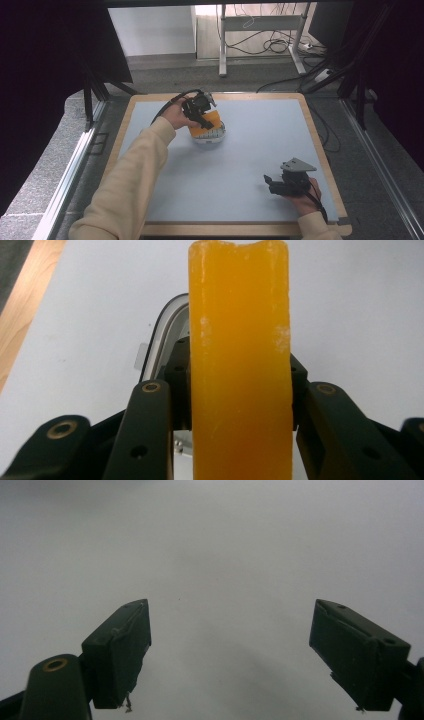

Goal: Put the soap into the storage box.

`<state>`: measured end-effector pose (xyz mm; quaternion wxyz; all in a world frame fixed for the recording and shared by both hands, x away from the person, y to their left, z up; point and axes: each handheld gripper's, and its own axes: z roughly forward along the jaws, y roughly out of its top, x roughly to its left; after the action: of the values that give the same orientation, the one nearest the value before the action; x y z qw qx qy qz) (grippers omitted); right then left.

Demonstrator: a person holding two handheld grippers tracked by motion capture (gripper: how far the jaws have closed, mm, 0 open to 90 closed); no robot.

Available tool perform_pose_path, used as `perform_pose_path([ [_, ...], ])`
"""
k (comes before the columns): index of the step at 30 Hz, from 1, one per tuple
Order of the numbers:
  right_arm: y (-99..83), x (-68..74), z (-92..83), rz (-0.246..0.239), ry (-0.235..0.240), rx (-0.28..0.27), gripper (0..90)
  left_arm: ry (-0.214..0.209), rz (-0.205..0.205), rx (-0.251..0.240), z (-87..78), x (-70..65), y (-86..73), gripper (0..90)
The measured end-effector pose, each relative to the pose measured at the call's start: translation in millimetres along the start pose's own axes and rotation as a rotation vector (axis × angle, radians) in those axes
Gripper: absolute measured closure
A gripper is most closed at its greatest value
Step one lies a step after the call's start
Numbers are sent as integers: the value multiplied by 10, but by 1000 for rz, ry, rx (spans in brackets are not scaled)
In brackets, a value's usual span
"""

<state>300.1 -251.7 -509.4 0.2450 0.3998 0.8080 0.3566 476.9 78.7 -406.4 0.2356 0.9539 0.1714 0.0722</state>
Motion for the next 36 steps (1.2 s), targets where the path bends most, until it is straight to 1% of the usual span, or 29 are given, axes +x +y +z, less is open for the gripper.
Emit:
perform_pose_path([
  [1,0,0,0,1,-2,1,171,-6,6,2,15,9,5,621],
  [2,-2,-4,3,4,-7,1,170,-3,16,18,51,28,20,621],
  [3,-2,-4,3,4,-7,1,170,-3,16,18,51,28,20,621],
  [4,-4,-7,4,6,-8,1,170,-2,15,26,92,60,30,621],
  [5,-5,-9,3,6,-9,1,170,-5,11,26,112,79,32,621],
  [7,-5,-12,2,8,-9,0,170,3,9,15,154,109,31,621],
  [9,-6,-14,2,7,-9,1,170,-2,10,10,170,125,30,621],
  [10,-7,-24,-3,9,-10,1,170,-12,13,7,210,152,25,621],
  [13,-11,-39,-2,15,-14,-1,170,-14,21,18,254,163,26,621],
  [16,-16,-51,3,20,-13,-1,170,-27,36,36,328,180,27,621],
  [24,-17,-55,4,18,-14,-1,170,-44,46,54,450,191,20,621],
  [25,-17,-55,5,18,-14,-1,170,-47,60,73,480,197,18,621],
  [28,-16,-52,6,16,-12,1,170,-51,58,76,514,201,12,620],
  [31,-16,-52,7,16,-12,2,170,-50,58,73,530,207,7,619],
  [32,-17,-54,8,15,-12,2,170,-41,58,72,538,214,3,619],
  [33,-17,-55,9,15,-12,2,170,-40,46,57,536,216,0,617],
  [34,-17,-55,9,15,-11,2,170,-37,41,45,518,227,1,608],
  [36,-18,-54,9,15,-11,2,170,-31,36,36,494,238,6,550],
])
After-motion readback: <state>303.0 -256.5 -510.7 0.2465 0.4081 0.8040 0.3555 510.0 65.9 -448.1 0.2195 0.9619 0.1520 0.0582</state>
